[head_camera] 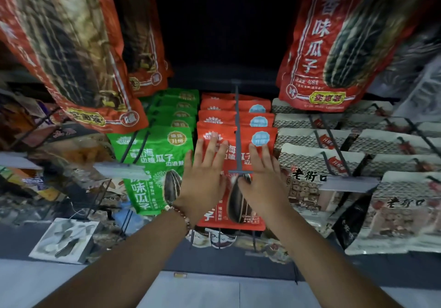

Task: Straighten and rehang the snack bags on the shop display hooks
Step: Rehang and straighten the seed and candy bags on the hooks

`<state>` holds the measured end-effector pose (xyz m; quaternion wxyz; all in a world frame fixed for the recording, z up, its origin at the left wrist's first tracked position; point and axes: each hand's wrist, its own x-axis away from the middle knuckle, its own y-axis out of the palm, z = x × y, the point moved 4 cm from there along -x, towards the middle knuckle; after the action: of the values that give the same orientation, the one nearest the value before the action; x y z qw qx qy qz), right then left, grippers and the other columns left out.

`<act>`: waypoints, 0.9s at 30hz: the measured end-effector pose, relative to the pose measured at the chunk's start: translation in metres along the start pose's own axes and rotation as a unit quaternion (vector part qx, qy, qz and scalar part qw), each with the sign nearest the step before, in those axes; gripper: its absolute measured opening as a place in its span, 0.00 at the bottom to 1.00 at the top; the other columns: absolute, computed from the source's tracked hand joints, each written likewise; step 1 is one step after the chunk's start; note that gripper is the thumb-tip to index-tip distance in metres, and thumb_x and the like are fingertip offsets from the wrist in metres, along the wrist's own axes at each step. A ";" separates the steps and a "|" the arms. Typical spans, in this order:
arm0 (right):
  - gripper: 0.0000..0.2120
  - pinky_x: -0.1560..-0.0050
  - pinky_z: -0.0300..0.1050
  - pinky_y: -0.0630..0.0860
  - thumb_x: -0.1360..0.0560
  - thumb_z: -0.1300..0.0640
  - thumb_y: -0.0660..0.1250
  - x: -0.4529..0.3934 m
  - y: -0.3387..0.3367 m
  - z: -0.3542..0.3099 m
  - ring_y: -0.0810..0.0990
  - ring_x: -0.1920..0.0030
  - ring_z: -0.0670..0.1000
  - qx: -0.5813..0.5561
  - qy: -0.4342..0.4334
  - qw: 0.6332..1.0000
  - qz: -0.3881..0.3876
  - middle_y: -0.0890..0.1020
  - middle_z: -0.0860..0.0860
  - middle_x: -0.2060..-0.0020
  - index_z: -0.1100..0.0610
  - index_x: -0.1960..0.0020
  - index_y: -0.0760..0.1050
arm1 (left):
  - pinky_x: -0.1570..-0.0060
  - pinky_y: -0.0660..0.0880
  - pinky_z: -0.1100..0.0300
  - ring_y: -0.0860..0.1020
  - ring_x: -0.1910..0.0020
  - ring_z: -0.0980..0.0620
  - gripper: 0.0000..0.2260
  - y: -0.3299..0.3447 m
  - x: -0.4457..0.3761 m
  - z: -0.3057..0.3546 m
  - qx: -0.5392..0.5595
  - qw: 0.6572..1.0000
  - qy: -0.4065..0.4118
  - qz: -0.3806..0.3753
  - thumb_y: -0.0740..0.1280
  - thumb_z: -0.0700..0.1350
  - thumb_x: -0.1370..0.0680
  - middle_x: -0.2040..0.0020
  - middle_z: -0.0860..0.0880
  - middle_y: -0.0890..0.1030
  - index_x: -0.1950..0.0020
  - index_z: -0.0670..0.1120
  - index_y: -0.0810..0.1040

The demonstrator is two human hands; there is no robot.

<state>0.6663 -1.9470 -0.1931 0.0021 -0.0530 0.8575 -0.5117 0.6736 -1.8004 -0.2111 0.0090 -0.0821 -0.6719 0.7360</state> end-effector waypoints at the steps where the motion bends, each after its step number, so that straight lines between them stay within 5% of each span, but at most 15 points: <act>1: 0.38 0.26 0.60 0.53 0.22 0.44 0.61 -0.003 -0.001 -0.002 0.45 0.21 0.57 -0.011 0.004 1.000 0.001 0.38 0.45 0.21 0.41 0.21 0.40 | 0.24 0.45 0.40 0.37 0.21 0.41 0.35 0.002 -0.001 0.000 0.013 1.000 -0.002 0.000 0.57 0.54 0.19 0.21 0.48 0.33 0.20 0.52 0.37; 3: 0.37 0.26 0.60 0.55 0.22 0.45 0.62 -0.001 0.001 -0.003 0.46 0.21 0.56 -0.033 0.010 0.999 0.001 0.39 0.44 0.21 0.41 0.21 0.43 | 0.25 0.48 0.41 0.41 0.21 0.40 0.34 0.006 0.007 0.002 0.061 0.998 0.000 0.022 0.59 0.52 0.20 0.20 0.46 0.37 0.19 0.51 0.44; 5: 0.35 0.26 0.58 0.54 0.22 0.47 0.63 0.009 0.009 0.003 0.46 0.21 0.53 -0.091 0.006 0.996 0.017 0.42 0.42 0.21 0.42 0.21 0.49 | 0.27 0.59 0.43 0.56 0.23 0.38 0.34 0.010 0.025 0.000 0.123 0.988 -0.006 0.089 0.65 0.48 0.23 0.20 0.41 0.51 0.20 0.50 0.54; 7: 0.32 0.26 0.56 0.61 0.24 0.51 0.66 0.022 0.019 0.017 0.56 0.23 0.51 -0.185 0.019 0.981 0.054 0.54 0.42 0.23 0.44 0.23 0.58 | 0.34 0.69 0.50 0.68 0.33 0.46 0.34 0.017 0.045 -0.010 0.227 0.963 -0.066 0.126 0.69 0.46 0.24 0.28 0.43 0.64 0.22 0.50 0.57; 10: 0.26 0.41 0.51 0.78 0.26 0.56 0.69 0.035 0.040 0.039 0.76 0.39 0.46 -0.325 0.108 0.936 0.084 0.72 0.46 0.37 0.48 0.31 0.65 | 0.46 0.76 0.59 0.74 0.46 0.59 0.30 0.047 0.064 -0.018 0.423 0.887 -0.171 0.064 0.71 0.48 0.24 0.37 0.53 0.70 0.26 0.54 0.61; 14: 0.26 0.51 0.48 0.79 0.31 0.51 0.71 0.031 0.072 0.052 0.81 0.48 0.48 -0.417 0.211 0.883 0.047 0.78 0.51 0.42 0.46 0.36 0.66 | 0.60 0.73 0.68 0.79 0.51 0.62 0.17 0.087 0.064 -0.018 0.513 0.829 -0.221 -0.041 0.71 0.51 0.23 0.44 0.55 0.79 0.39 0.52 0.67; 19: 0.06 0.52 0.47 0.77 0.24 0.53 0.70 0.012 0.071 0.050 0.81 0.54 0.48 -0.463 0.268 0.845 0.013 0.83 0.50 0.51 0.50 0.50 0.74 | 0.56 0.75 0.65 0.81 0.50 0.61 0.17 0.106 0.054 -0.024 0.542 0.806 -0.229 -0.063 0.69 0.52 0.22 0.44 0.55 0.81 0.37 0.50 0.69; 23: 0.15 0.56 0.41 0.75 0.24 0.46 0.69 0.009 0.073 0.044 0.80 0.54 0.43 -0.482 0.252 0.839 0.017 0.82 0.45 0.51 0.50 0.41 0.73 | 0.52 0.80 0.58 0.83 0.51 0.59 0.12 0.113 0.056 -0.027 0.567 0.785 -0.247 -0.020 0.67 0.51 0.21 0.46 0.55 0.82 0.39 0.52 0.71; 27: 0.24 0.46 0.47 0.71 0.26 0.40 0.68 0.010 0.087 0.047 0.77 0.49 0.50 -0.457 0.296 0.839 0.005 0.79 0.48 0.47 0.53 0.37 0.70 | 0.50 0.81 0.54 0.82 0.50 0.57 0.10 0.118 0.052 -0.027 0.560 0.785 -0.263 -0.035 0.67 0.50 0.20 0.44 0.52 0.81 0.42 0.53 0.69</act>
<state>0.6511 -1.9486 -0.2910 -0.2735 0.1104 0.9540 -0.0533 0.6372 -1.7788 -0.3355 -0.0976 0.1580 -0.1202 0.9752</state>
